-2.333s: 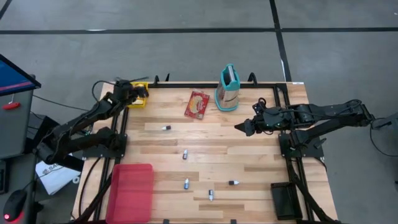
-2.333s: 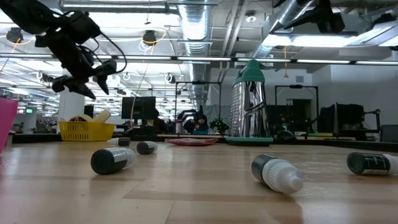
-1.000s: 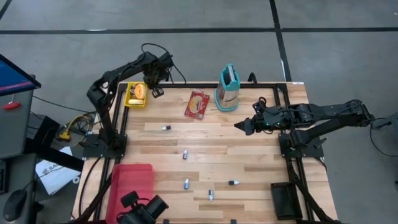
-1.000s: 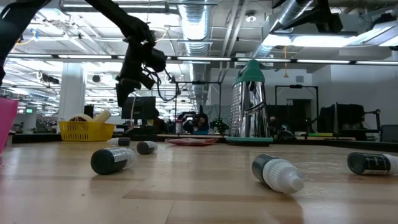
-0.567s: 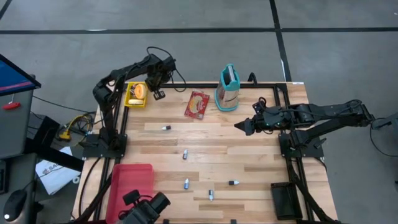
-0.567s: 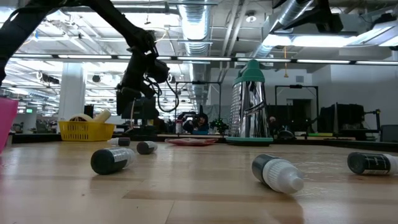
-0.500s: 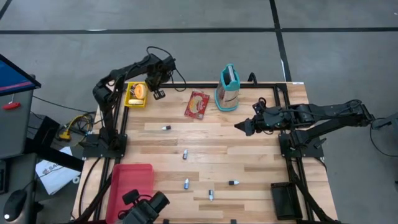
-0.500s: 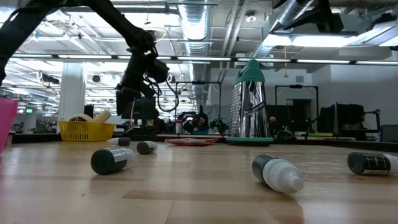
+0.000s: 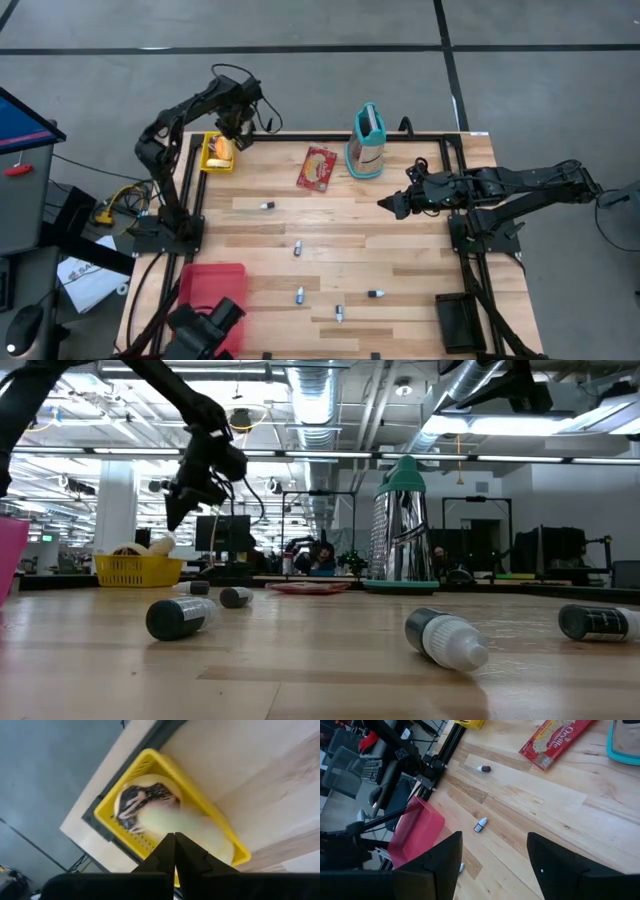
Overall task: Pick & Place Food Item
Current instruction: Put the pink donut into the yellow basket
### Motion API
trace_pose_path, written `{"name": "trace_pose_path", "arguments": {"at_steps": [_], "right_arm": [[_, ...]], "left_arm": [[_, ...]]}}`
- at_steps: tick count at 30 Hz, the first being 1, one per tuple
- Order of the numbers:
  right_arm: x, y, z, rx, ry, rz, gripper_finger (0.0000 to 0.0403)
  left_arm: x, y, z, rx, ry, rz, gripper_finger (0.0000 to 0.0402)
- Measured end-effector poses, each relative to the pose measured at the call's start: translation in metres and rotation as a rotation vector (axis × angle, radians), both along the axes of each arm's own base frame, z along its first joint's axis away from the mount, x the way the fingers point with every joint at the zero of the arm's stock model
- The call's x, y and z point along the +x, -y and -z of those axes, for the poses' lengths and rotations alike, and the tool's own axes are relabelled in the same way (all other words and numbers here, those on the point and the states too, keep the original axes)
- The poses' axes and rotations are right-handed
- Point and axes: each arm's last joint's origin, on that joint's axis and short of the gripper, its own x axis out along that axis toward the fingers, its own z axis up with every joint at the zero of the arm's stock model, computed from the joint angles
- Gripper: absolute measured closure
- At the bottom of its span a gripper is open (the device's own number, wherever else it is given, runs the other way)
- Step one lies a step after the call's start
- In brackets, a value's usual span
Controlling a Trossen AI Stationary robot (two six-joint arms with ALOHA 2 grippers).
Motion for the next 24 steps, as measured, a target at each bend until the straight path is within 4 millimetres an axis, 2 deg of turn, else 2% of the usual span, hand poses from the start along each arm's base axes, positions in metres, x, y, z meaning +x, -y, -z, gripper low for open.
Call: {"name": "trace_pose_path", "arguments": {"at_steps": [5, 8, 13, 17, 21, 24], "right_arm": [[0.000, 0.000, 0.000, -0.011, -0.002, -0.007, 0.0188], [0.001, 0.000, -0.001, -0.018, 0.007, -0.013, 0.0188], [0.001, 0.000, -0.001, -0.026, 0.012, -0.017, 0.0188], [0.001, 0.000, -0.002, -0.025, 0.013, -0.017, 0.0188], [0.001, 0.000, -0.002, -0.018, 0.015, -0.012, 0.0188], [0.001, 0.000, -0.002, -0.012, 0.016, -0.010, 0.0188]], "left_arm": [[-0.022, 0.013, -0.011, 0.008, 0.074, -0.082, 0.0401], [-0.021, 0.024, -0.013, 0.023, 0.170, -0.085, 0.0401], [0.011, 0.043, -0.002, 0.025, 0.210, 0.054, 0.0401], [0.038, 0.047, 0.017, 0.035, 0.188, 0.118, 0.0401], [0.042, 0.038, 0.042, 0.009, 0.105, 0.084, 0.0401], [0.043, 0.031, 0.050, 0.038, 0.084, 0.077, 0.0401]]}}
